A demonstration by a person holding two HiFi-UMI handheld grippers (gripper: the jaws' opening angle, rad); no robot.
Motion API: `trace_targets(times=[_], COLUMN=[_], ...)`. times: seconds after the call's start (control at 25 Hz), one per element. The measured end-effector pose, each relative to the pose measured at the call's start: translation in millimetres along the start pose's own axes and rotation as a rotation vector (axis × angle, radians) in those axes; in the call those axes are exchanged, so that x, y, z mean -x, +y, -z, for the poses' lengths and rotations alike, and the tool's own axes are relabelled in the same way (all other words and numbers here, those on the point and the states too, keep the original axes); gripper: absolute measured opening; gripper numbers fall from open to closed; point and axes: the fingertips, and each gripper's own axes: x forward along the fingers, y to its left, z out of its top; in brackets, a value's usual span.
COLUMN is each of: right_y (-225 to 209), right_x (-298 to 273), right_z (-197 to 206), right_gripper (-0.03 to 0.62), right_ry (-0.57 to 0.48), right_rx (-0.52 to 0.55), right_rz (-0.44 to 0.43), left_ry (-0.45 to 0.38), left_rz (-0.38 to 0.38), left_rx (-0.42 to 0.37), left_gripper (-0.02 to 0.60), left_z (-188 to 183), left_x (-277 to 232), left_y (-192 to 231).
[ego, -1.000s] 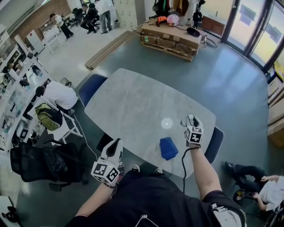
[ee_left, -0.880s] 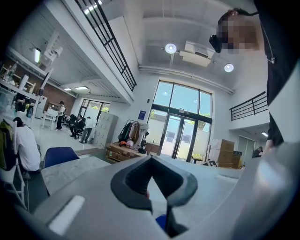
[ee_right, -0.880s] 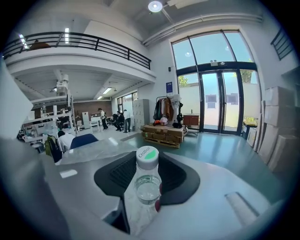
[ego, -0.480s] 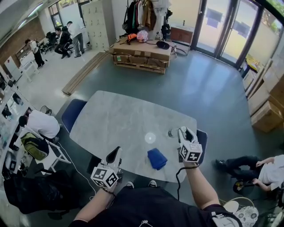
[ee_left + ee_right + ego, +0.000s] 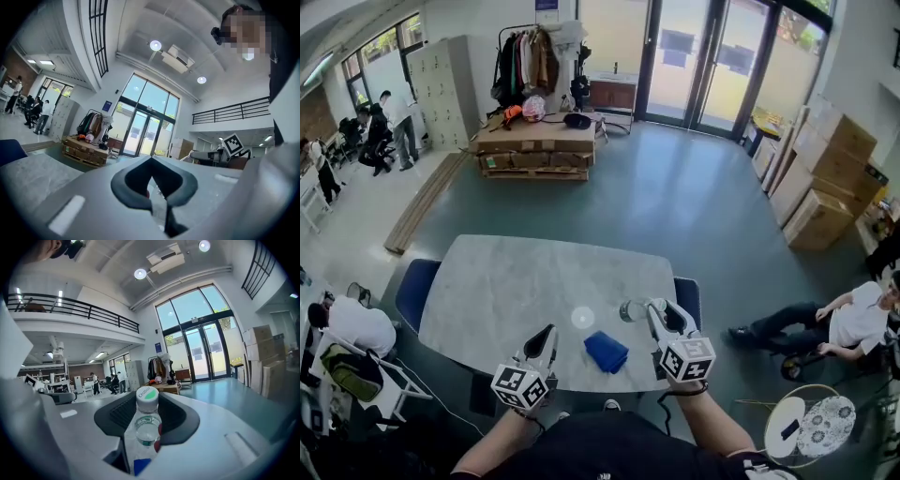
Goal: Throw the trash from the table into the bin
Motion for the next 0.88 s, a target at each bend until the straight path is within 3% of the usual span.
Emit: trace_targets(times=[0.32,0.88], right_y=[1,7], right_x=[37,36], right_z=[-3,-5], right_gripper=[0.173,0.173], right_ry=[0.002,0.022], right_rx=[-0.011,-0.026], right_rz=[0.032,-0.054], left_ry=[0.012,0.023], left_rz=[0.067,0.022], left_rx=[0.022,0.033], left_gripper=[0.002,0.002], left_z=[5,7], left_x=[-14,-5], left_y=[-27,-36])
